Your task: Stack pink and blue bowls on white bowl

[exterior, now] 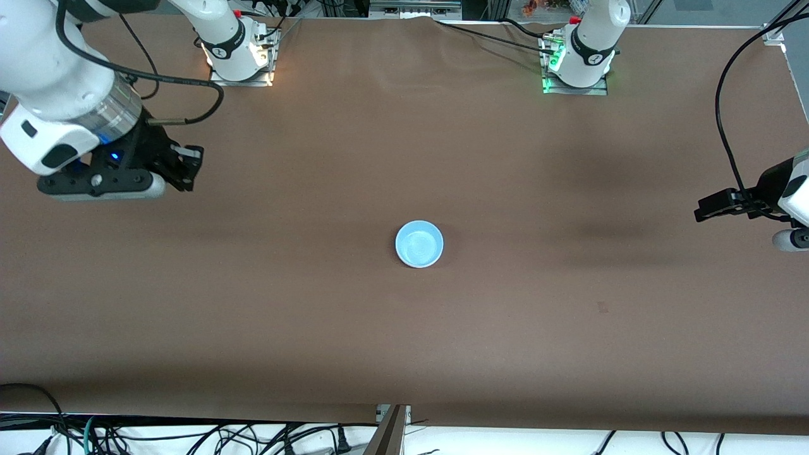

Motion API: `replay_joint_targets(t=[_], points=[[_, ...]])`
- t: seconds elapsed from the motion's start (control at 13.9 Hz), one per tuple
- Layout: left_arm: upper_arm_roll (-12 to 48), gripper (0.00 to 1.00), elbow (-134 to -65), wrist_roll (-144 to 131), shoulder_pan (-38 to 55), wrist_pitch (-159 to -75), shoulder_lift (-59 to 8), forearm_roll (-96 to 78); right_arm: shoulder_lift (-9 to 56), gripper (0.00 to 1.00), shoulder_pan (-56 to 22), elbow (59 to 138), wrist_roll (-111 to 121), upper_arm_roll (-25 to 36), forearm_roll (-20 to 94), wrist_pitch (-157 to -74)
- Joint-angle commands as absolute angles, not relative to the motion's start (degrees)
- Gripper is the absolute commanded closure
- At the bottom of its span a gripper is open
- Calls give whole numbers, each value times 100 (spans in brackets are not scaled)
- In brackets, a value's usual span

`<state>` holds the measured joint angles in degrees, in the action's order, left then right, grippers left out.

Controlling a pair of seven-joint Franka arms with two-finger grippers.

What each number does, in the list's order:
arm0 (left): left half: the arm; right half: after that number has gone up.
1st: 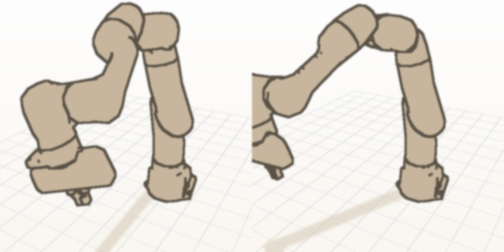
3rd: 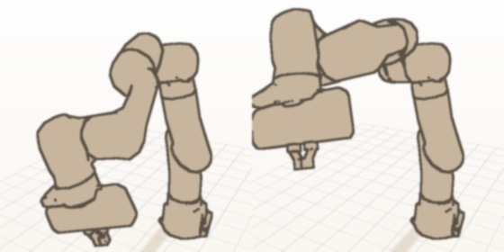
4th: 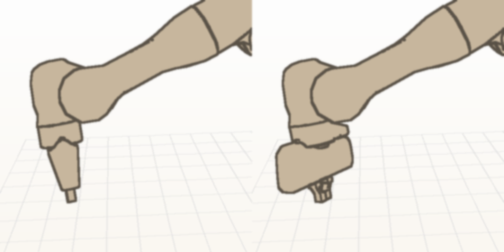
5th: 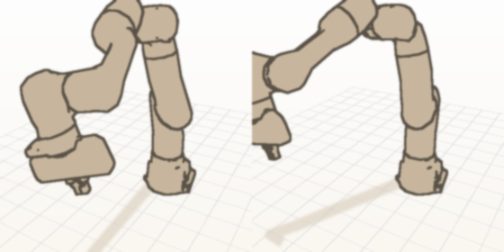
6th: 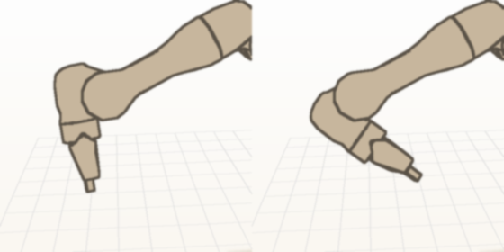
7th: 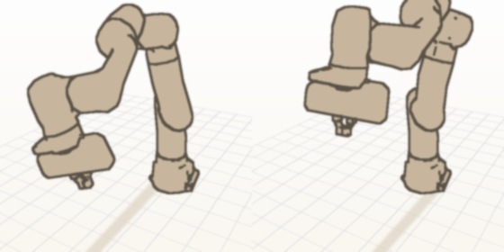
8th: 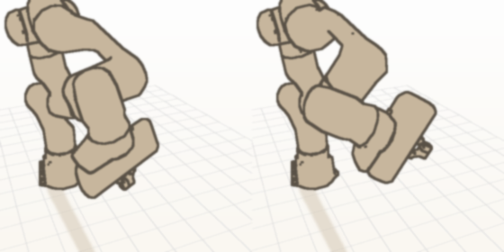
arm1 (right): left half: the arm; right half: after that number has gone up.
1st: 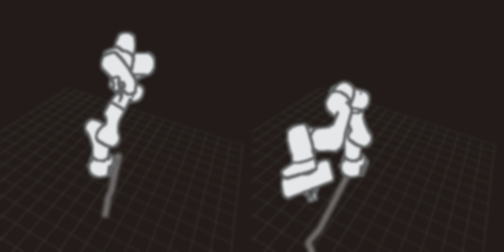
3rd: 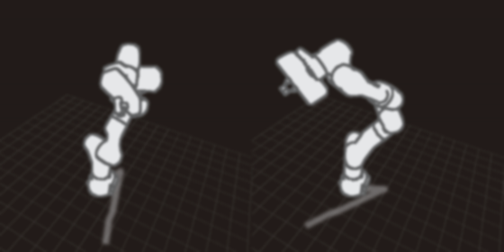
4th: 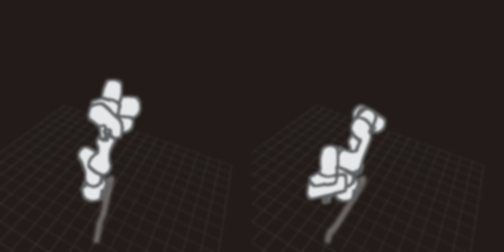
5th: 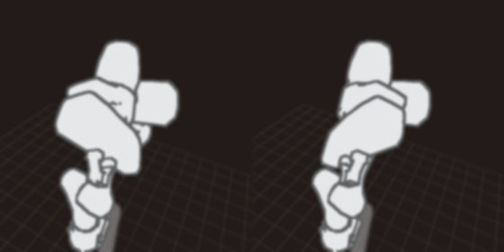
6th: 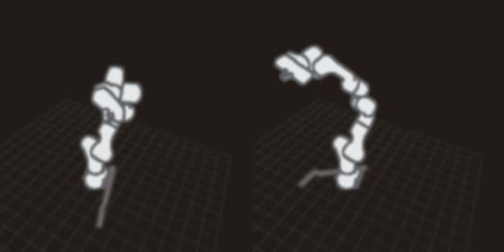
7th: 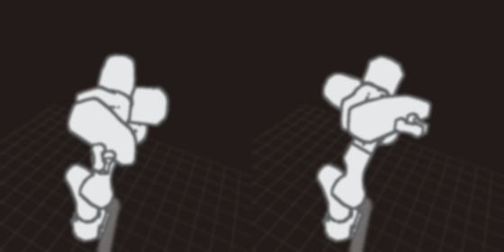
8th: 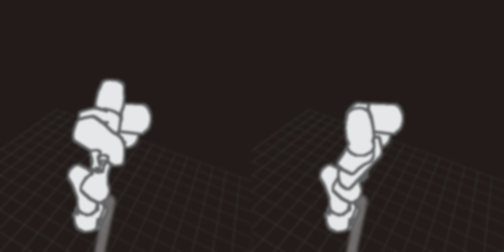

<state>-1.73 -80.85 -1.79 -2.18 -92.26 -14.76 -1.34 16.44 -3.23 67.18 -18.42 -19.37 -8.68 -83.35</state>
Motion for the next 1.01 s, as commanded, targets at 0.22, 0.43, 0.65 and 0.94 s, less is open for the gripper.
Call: replay_joint_targets(t=[0.22,0.43,0.65,0.94], points=[[-193,0,-7893,-211,-229,-9097,-1556,-264,571,89,-88,8191,-1119,-1102,-398,-8446],[-185,0,-7893,-211,-229,-9097,-1556,-264,580,77,-88,8455,-879,-353,219,-8560],[-193,0,-7893,-211,-229,-9097,-1556,-264,597,9,-88,8499,-923,-106,220,-8648],[-193,0,-7893,-211,-229,-9097,-1556,-264,694,0,-97,8490,-879,18,150,-9025]])
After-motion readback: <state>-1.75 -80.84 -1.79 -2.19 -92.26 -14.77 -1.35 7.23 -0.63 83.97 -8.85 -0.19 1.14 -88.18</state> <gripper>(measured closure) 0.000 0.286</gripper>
